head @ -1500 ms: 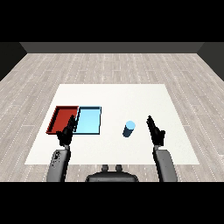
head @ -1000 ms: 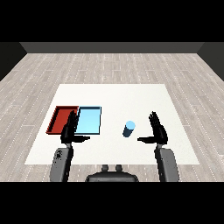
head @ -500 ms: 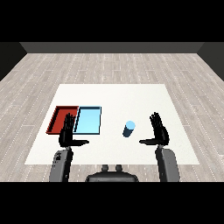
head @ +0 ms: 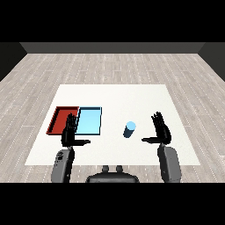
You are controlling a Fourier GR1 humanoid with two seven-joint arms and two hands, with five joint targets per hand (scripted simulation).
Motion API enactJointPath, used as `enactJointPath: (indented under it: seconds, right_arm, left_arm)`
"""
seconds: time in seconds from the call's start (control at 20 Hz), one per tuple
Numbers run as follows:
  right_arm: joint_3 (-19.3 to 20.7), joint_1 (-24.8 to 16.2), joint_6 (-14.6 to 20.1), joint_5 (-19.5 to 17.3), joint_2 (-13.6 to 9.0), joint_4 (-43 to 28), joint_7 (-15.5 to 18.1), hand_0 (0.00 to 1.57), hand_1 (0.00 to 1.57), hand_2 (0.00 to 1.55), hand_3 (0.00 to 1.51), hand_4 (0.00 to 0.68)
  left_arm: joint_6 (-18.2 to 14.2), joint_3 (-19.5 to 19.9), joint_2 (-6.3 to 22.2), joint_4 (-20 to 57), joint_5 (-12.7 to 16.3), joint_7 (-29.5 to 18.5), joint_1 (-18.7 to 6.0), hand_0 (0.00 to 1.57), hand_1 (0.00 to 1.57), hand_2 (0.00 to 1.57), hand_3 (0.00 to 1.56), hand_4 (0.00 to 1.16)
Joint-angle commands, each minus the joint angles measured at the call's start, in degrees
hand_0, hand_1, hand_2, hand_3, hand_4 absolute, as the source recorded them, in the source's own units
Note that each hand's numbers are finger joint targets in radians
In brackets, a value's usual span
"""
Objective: Pick the blue can and put it in the blue box
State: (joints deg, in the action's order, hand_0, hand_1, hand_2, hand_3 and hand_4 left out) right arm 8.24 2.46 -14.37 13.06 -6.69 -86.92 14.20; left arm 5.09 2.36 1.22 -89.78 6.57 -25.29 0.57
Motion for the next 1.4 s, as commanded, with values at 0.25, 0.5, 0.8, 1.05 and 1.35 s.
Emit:
enactJointPath:
  seconds: [0.25, 0.5, 0.8, 1.05, 1.35]
  right_arm:
    - [0.71, 3.21, -0.78, 3.42, -0.67, 2.27, -6.1, 0.0, 0.0, 0.0, 0.0, 0.0]
    - [-0.76, 4.1, 1.35, -1.0, 2.48, 11.72, 2.01, 0.0, 0.0, 0.0, 0.0, 0.0]
    - [-2.39, 6.19, 3.83, -0.36, 4.39, 11.95, -2.0, 0.0, 0.0, 0.0, 0.0, 0.0]
    - [-1.61, 8.44, 2.79, -0.16, 4.14, 19.61, 3.18, 0.0, 0.0, 0.0, 0.0, 0.0]
    - [-4.26, 5.28, 4.86, -2.51, 6.43, 19.52, 5.78, 0.0, 0.0, 0.0, 0.0, 0.0]
  left_arm:
    - [0.65, 1.57, 1.16, 0.48, 1.98, 0.19, -1.03, 0.0, 0.0, 0.0, 0.0, 0.0]
    - [-0.21, 0.69, 0.61, 2.59, 1.67, -1.07, -1.7, 0.0, 0.0, 0.0, 0.0, 0.0]
    - [-0.73, -0.44, 0.17, -6.17, 2.77, 2.53, 2.05, 0.0, 0.0, 0.0, 0.0, 0.0]
    - [0.42, 1.71, 1.51, -1.77, 3.14, 0.78, 0.13, 0.0, 0.0, 0.0, 0.0, 0.0]
    - [-0.08, -0.51, -0.36, -0.43, 1.71, -0.96, -0.18, 0.0, 0.0, 0.0, 0.0, 0.0]
